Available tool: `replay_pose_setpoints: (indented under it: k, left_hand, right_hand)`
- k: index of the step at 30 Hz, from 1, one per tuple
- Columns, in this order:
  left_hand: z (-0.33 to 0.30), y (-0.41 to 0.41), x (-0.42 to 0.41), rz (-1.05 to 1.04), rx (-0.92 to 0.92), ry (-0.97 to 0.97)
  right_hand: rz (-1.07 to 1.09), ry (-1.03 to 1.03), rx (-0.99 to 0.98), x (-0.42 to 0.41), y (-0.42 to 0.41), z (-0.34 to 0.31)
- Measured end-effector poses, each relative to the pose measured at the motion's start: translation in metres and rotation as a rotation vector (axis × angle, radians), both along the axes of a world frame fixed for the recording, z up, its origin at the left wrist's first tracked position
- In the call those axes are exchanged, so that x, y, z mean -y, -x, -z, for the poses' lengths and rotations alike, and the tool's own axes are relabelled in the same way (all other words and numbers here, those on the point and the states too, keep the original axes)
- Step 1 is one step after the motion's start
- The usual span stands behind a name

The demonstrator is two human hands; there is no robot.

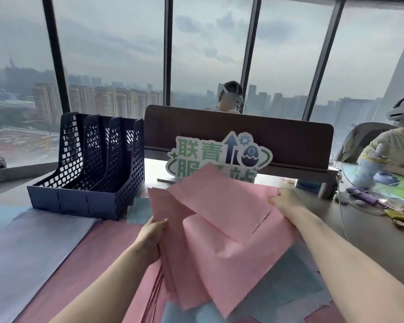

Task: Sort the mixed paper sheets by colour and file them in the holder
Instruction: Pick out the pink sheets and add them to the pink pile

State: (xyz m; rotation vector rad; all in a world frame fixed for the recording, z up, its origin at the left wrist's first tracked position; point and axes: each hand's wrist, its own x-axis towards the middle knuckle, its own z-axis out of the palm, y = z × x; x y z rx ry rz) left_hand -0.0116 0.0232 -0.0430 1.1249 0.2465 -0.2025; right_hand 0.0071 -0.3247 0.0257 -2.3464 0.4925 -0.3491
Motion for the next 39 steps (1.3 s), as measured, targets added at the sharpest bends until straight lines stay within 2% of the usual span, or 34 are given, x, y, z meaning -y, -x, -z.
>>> replay_pose_setpoints:
  k: [4,9,13,16,18,21,23,26,28,33,36,39]
  left_hand:
    - [0.006,-0.01,-0.003,-0.004,-0.099,-0.011]
    - [0.003,-0.011,-0.007,0.196,-0.166,-0.047]
    - [0.01,-0.021,-0.003,0.074,-0.121,-0.207]
    - [0.011,-0.026,-0.003,-0.021,-0.052,-0.324]
    - [0.008,-0.029,-0.008,-0.067,0.01,-0.388]
    - [-0.002,-0.037,-0.019,-0.103,0.077,-0.508]
    - [-0.008,-0.043,-0.029,-0.115,0.095,-0.578]
    - [-0.015,-0.048,-0.042,-0.084,0.119,-0.627]
    - [-0.017,-0.049,-0.046,-0.081,0.135,-0.594]
    - [-0.015,-0.051,-0.043,-0.165,0.232,-0.499]
    - [-0.013,-0.048,-0.033,-0.161,0.282,-0.524]
    - [-0.014,-0.044,-0.014,-0.128,0.31,-0.521]
  right_hand:
    - [-0.016,-0.019,-0.078,0.008,0.002,0.025]
    - [-0.147,-0.089,-0.11,0.005,0.001,0.041]
    - [-0.222,-0.137,-0.111,-0.008,-0.004,0.047]
    - [-0.202,-0.128,-0.115,-0.018,-0.004,0.04]
    - [-0.173,-0.013,-0.166,-0.014,-0.006,0.038]
    - [-0.106,0.313,-0.293,-0.002,0.001,0.034]
    - [-0.051,0.504,-0.297,0.003,0.005,0.032]
    - [0.001,0.748,-0.222,0.008,0.005,0.026]
    - [-0.006,0.8,-0.167,0.014,0.002,0.023]
    - [-0.163,0.73,0.068,0.009,-0.007,0.02]
    - [-0.238,0.614,0.105,-0.019,-0.012,0.015]
    - [-0.293,0.582,0.169,-0.05,-0.022,0.013]
